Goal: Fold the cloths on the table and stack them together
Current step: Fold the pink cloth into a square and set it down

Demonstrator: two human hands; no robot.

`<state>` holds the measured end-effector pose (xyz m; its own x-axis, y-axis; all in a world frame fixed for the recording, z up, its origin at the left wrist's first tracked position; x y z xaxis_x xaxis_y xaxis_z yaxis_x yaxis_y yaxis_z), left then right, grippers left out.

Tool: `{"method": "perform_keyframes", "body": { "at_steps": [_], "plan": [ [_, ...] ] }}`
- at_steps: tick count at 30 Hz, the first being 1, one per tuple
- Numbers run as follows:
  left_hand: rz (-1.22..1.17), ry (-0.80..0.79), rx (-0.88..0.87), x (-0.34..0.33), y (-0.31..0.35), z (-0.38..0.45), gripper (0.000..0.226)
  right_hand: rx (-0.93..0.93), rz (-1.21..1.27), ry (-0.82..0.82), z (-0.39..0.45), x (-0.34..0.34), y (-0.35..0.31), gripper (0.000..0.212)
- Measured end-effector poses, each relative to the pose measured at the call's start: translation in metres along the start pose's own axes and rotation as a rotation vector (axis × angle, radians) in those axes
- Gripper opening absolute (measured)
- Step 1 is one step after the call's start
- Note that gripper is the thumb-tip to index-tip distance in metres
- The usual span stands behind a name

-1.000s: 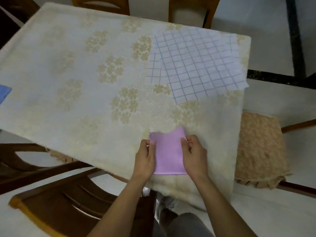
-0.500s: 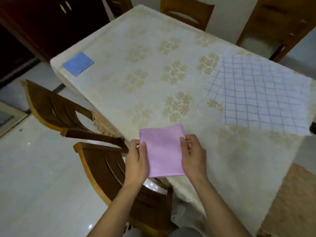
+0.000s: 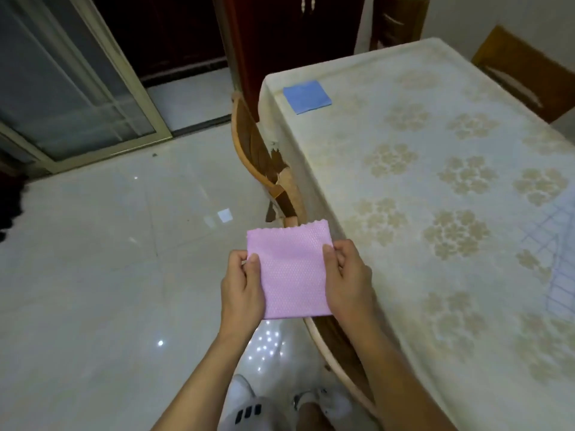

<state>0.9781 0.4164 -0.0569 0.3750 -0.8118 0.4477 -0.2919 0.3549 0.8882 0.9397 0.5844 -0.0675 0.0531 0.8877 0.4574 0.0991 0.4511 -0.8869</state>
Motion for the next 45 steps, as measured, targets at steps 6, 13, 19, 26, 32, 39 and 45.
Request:
{"method": "perform_keyframes", "body": {
  "at_steps": [6,13,19,26,32,39,45],
  "plan": [
    [-0.041,0.127,0.083,0.091,-0.044,0.011,0.023,0.061,-0.042,-0.092,-0.022,-0.087,-0.042,0.021],
    [-0.113,0.206,0.131,0.169,-0.085,0.017,0.024,0.177,-0.074,-0.223,-0.057,-0.156,-0.099,0.013],
    [-0.118,0.254,0.148,0.225,-0.116,0.023,0.025,0.184,-0.031,-0.22,-0.081,-0.21,-0.126,0.016],
    [-0.104,0.332,0.207,0.257,-0.136,0.031,0.027,0.181,-0.058,-0.298,-0.08,-0.251,-0.144,0.015],
    [-0.091,0.374,0.222,0.27,-0.14,0.052,0.028,0.204,-0.082,-0.335,-0.062,-0.278,-0.153,0.015],
    [-0.087,0.425,0.22,0.268,-0.121,0.113,0.027,0.18,-0.07,-0.37,0.0,-0.307,-0.168,0.015],
    [-0.064,0.462,0.215,0.253,-0.093,0.191,0.025,0.195,-0.008,-0.389,0.082,-0.326,-0.186,0.017]
  ]
}}
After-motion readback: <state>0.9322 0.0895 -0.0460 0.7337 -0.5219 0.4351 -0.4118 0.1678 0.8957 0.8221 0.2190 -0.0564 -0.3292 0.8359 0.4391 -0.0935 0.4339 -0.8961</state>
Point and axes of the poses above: each hand's wrist, its own z-axis towards the middle knuckle, its own x-axis out of the back of the hand, y = z × x, the point moved 2 cm from there along z, towards the middle knuckle, and after that the axes turned 4 degrees about z, right-handed, at the moved point
